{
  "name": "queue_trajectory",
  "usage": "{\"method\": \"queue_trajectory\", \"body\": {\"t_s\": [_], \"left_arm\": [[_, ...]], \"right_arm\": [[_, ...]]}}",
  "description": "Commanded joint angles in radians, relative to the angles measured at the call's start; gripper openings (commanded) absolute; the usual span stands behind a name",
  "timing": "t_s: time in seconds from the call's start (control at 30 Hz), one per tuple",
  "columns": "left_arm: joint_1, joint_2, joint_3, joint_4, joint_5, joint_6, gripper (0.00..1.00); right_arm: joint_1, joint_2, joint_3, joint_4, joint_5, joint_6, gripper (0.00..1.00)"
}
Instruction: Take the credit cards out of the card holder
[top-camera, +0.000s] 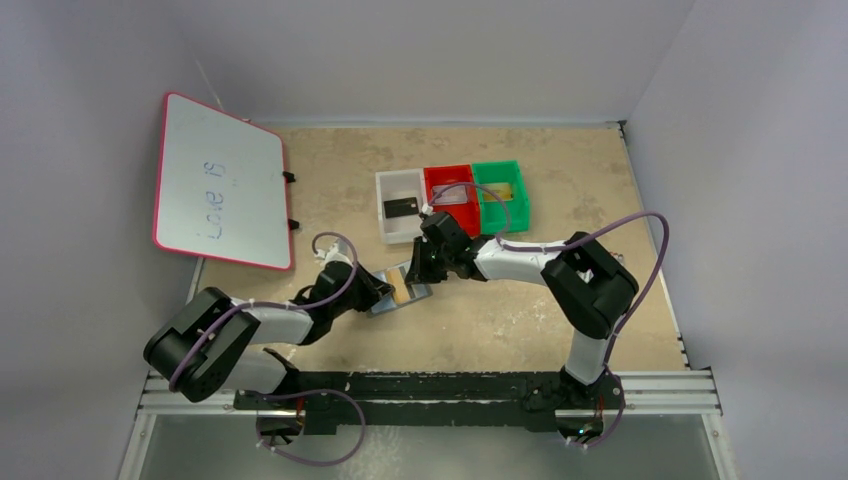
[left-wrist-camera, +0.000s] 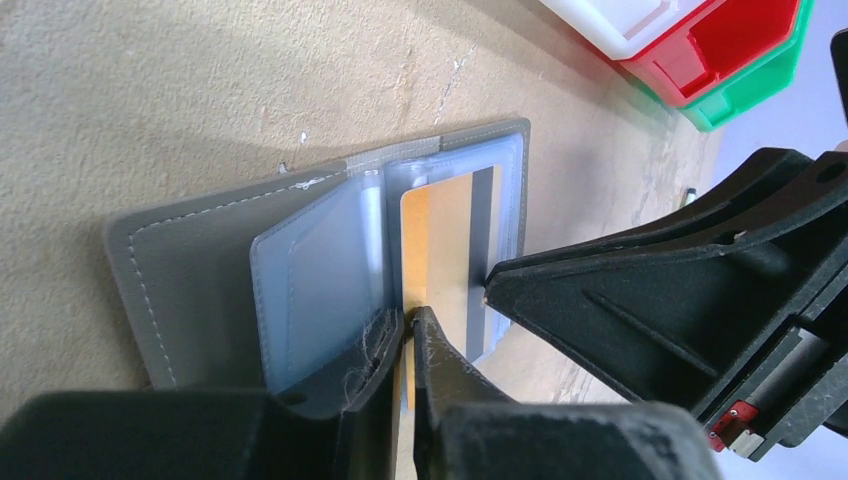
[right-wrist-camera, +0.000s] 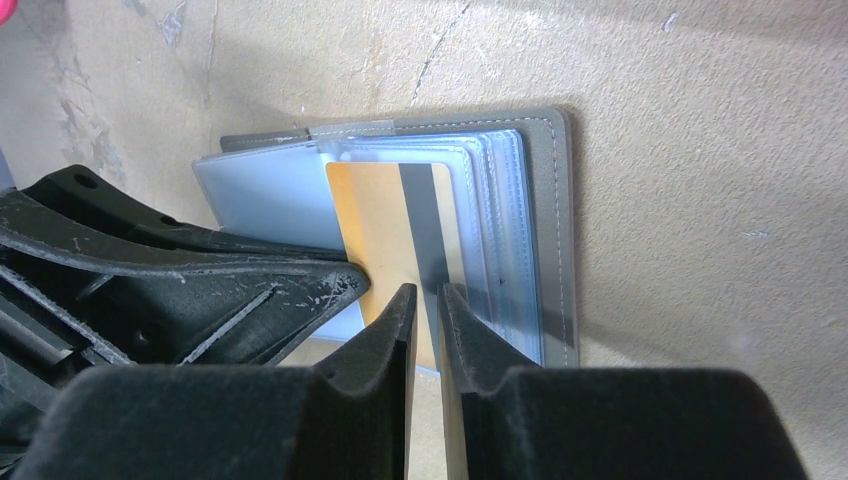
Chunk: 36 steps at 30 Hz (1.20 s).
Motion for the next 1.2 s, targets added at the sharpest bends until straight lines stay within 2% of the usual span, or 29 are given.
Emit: {"method": "queue_trajectory", "body": {"t_s": [0.0, 0.07, 0.37, 1.03, 1.17], "left_arm": [[0.003, 0.023, -0.014, 0.006, -0.016, -0.002, 0.04], [0.004, 0.031, -0.01, 0.018, -0.011, -0.002, 0.0], [0.011, -0.013, -0.053, 0.019, -0.032, 0.005, 0.0], [0.021, -0.183, -0.013, -0.311, -0.086, 0.147, 0.0], [0.021, -0.178, 0.003, -0.31, -0.077, 0.158, 0.0]], "right_arm": [[-0.004, 0.013, -0.028, -0.051, 0.051, -0.004, 0.16], [-0.004, 0.012, -0.028, -0.052, 0.053, -0.004, 0.16], [-0.013, -0.004, -0.027, -0.073, 0.081, -0.006, 0.17], [-0.025, -0.007, -0.034, -0.07, 0.072, -0.016, 0.17], [-0.025, -0.003, -0.033, -0.066, 0.063, -0.019, 0.17]]}}
